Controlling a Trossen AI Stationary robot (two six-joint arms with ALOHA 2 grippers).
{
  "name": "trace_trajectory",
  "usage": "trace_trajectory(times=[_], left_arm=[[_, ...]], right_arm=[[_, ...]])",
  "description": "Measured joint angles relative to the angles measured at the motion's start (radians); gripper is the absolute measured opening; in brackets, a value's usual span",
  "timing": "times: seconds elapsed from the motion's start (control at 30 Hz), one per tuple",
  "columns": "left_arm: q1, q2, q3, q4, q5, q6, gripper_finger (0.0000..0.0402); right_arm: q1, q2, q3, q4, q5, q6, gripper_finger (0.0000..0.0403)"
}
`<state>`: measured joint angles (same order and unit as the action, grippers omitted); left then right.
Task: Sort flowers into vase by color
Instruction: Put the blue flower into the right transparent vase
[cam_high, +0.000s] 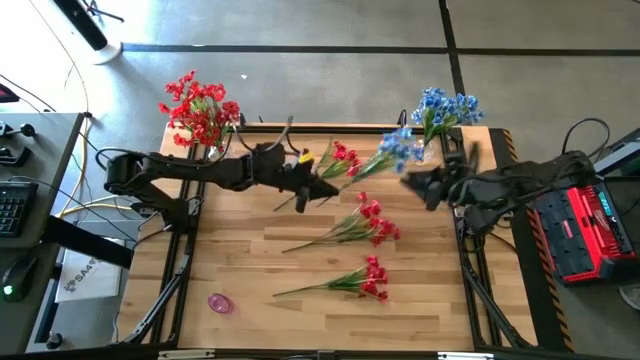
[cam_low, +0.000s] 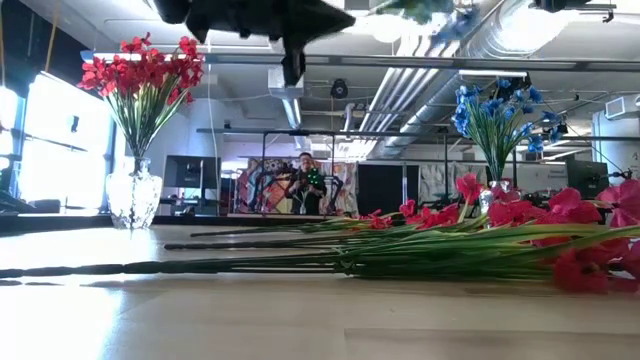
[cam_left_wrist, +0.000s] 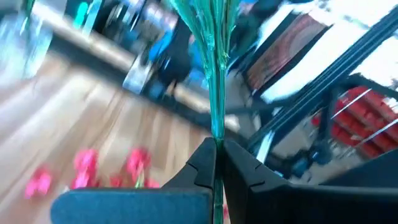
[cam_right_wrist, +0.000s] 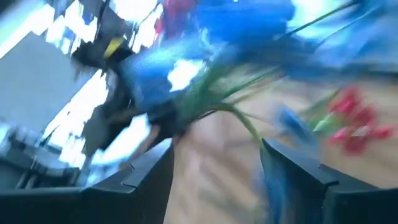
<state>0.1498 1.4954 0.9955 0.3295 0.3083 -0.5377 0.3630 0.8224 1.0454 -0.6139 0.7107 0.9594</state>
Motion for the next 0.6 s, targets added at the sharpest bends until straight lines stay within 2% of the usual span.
trace_trajectory(times=[0.07,0.13,0.37,0.53,0.6], left_arm=[[0.01,-0.003,0.0,0.065,0.002,0.0,0.0],[0.026,-0.008,0.0,0.111,0.004,-0.007,0.0],[0.077,-0.011,0.0,0.243,0.006,-0.025,0.0],[0.094,-0.01,0.0,0.255,0.014,0.057,0.0],[0.1,-0.01,0.0,0.27,0.033,0.068,0.0]], right_arm=[[0.02,-0.034,0.0,-0.004,0.115,-0.019,0.0227],[0.03,-0.056,0.0,0.014,0.155,-0.048,0.0227],[0.004,-0.018,0.0,0.283,0.153,-0.224,0.0227],[-0.07,0.071,0.0,0.505,0.138,-0.322,0.0227],[-0.115,0.106,0.0,0.566,0.096,-0.346,0.0227]])
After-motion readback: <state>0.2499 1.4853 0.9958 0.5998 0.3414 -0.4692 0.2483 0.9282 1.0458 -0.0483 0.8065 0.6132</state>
